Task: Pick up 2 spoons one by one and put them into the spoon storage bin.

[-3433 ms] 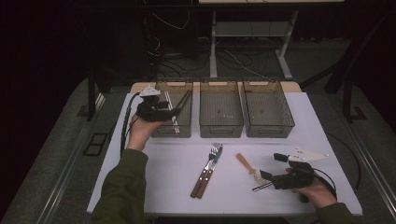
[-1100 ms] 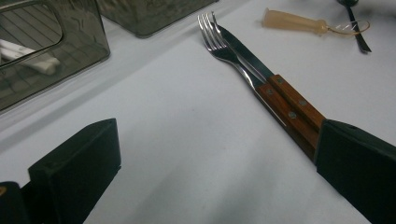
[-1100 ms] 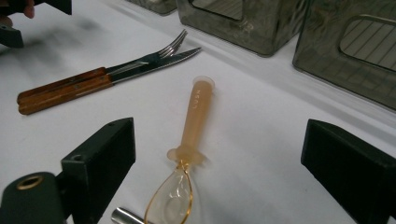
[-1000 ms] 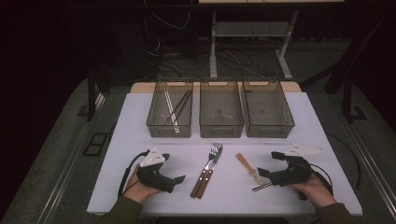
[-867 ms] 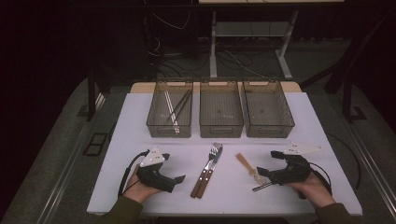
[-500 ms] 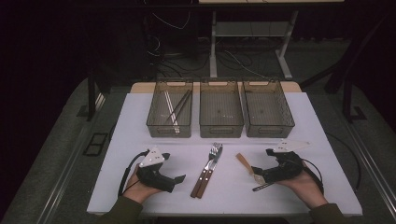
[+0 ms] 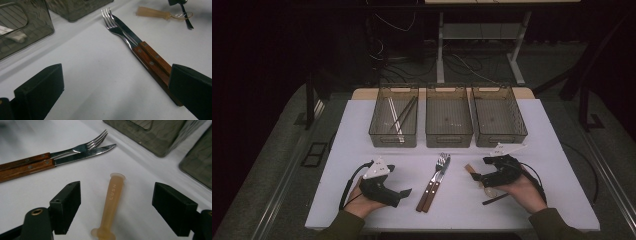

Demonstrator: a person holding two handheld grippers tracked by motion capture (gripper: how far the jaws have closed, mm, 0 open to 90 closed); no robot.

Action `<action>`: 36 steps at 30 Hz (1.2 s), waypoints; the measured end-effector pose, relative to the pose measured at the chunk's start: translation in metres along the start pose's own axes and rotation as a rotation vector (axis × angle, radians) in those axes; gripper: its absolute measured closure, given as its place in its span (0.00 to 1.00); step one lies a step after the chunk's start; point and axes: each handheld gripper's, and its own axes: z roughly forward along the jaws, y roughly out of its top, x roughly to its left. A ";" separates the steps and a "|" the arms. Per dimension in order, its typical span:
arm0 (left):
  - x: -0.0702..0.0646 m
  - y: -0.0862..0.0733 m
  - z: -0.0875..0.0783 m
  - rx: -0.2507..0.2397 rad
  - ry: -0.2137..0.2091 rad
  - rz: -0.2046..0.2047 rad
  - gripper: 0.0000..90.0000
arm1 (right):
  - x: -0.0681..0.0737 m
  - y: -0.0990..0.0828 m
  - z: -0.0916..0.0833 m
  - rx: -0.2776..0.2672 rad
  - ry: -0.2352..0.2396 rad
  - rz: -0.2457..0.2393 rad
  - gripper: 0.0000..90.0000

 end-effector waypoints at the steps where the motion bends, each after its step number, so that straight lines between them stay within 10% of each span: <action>1: 0.000 0.000 0.000 -0.001 0.000 -0.001 0.00 | 0.000 0.001 0.002 0.008 0.003 -0.002 0.27; 36: -0.002 0.001 0.003 0.005 -0.008 0.011 0.00 | 0.002 0.010 0.034 0.171 -0.029 -0.088 0.77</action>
